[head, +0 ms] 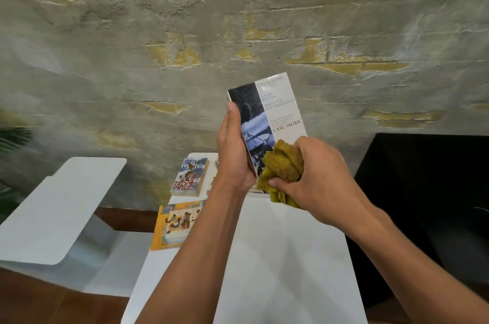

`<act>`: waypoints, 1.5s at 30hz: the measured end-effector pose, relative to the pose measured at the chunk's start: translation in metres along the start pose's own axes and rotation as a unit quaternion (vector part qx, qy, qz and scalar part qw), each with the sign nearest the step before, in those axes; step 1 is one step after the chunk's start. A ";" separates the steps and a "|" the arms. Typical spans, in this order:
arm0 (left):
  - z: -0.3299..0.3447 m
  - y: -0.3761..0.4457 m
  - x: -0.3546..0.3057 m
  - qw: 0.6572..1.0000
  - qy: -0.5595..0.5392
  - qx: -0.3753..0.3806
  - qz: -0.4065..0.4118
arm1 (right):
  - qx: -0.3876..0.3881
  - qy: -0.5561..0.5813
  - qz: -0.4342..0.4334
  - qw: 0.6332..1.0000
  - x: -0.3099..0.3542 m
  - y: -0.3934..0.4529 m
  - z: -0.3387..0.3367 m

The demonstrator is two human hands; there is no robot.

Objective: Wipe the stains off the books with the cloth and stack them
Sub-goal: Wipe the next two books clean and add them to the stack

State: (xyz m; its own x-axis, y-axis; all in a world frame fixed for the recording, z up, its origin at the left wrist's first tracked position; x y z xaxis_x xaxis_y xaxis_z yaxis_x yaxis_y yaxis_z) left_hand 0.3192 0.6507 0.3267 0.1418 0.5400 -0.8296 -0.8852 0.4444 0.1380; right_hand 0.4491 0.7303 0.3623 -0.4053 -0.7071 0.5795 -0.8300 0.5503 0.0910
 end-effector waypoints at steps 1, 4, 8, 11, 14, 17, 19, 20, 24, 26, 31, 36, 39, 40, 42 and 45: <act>0.002 -0.003 0.000 1.000 -0.010 0.005 -0.014 | -0.006 0.005 -0.001 1.000 0.001 0.001 0.000; 0.007 -0.010 0.000 0.997 -0.051 0.023 -0.057 | -0.027 0.033 -0.001 0.999 0.006 0.008 -0.004; 0.016 -0.020 -0.003 0.995 -0.081 0.024 -0.056 | -0.056 0.074 0.010 0.996 0.013 0.019 -0.008; 0.018 -0.023 -0.006 0.995 -0.085 -0.004 -0.043 | -0.083 0.089 0.012 0.993 0.018 0.025 -0.009; 0.015 -0.023 -0.008 0.997 -0.063 -0.023 -0.026 | -0.118 0.111 0.008 0.987 0.025 0.031 -0.011; 0.020 -0.030 -0.010 0.999 -0.038 0.006 -0.016 | -0.147 0.133 0.007 0.980 0.032 0.038 -0.012; 0.018 -0.031 -0.007 1.000 -0.013 0.015 -0.020 | -0.166 0.149 0.006 0.975 0.038 0.044 -0.013; 0.015 -0.029 -0.004 1.000 0.002 0.006 -0.018 | -0.173 0.160 0.006 0.972 0.040 0.047 -0.013; 0.009 -0.029 0.004 0.998 0.059 -0.010 0.000 | -0.188 0.184 -0.001 0.965 0.049 0.055 -0.011; 0.009 -0.030 0.005 0.997 0.070 -0.016 0.000 | -0.196 0.185 -0.003 0.963 0.050 0.057 -0.010; 0.001 -0.033 0.009 0.995 0.072 -0.049 -0.037 | -0.222 0.174 0.012 0.959 0.038 0.064 -0.016; -0.009 -0.032 0.014 0.990 0.113 -0.070 -0.046 | -0.231 0.163 0.053 0.958 0.007 0.074 -0.031; -0.013 -0.031 0.012 0.989 0.115 -0.067 -0.061 | -0.245 0.168 0.082 0.951 -0.015 0.078 -0.043; -0.012 -0.032 0.009 0.990 0.112 -0.055 -0.067 | -0.250 0.173 0.090 0.948 -0.021 0.076 -0.047; -0.011 -0.030 0.004 0.991 0.109 -0.027 -0.070 | -0.254 0.180 0.104 0.945 -0.030 0.073 -0.055; -0.008 -0.026 -0.002 0.992 0.104 -0.022 -0.067 | -0.250 0.186 0.119 0.943 -0.043 0.067 -0.057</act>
State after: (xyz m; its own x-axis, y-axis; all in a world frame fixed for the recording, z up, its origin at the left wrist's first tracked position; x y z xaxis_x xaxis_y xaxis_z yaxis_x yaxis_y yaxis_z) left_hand 0.3387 0.6325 0.3209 0.1689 0.3173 -0.9332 -0.8837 0.4681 -0.0007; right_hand 0.4325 0.8230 0.3902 -0.3165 -0.3837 0.8675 -0.4101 0.8800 0.2396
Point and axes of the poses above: each hand's wrist, its own y-axis towards the middle knuckle, its own z-axis out of the palm, x = y × z, the point moved 2 cm from there along y, towards the middle knuckle, and after that the axes turned 10 degrees about z, right-handed, at the moved point
